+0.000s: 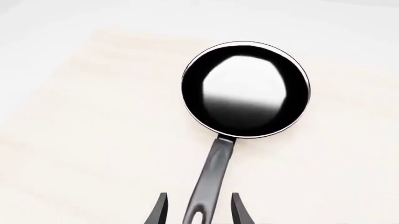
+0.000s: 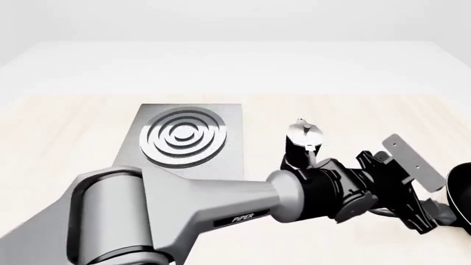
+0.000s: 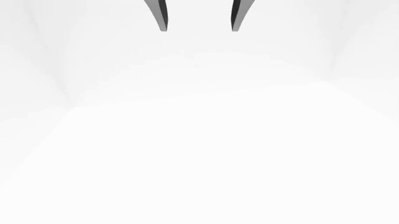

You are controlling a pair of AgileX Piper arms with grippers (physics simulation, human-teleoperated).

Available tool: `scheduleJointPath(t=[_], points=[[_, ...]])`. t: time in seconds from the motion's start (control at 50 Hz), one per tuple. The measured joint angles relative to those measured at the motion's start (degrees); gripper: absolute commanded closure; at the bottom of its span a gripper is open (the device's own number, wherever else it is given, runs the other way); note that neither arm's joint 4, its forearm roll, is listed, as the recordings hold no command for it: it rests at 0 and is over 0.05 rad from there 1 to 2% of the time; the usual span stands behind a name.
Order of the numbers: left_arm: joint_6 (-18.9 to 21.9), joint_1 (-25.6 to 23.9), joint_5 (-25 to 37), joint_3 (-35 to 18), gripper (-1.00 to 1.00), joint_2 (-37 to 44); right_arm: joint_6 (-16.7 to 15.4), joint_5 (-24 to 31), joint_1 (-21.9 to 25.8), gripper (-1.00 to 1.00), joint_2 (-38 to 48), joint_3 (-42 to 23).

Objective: Put the frying pan on the stove.

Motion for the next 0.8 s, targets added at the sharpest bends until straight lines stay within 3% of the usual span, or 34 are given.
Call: scheduleJointPath(t=[0.8], points=[[0.64, -0.02, 4.46, -5.69, -1.0, 6.0, -0.32, 0.02, 0.45, -1.0, 0.0, -0.54]])
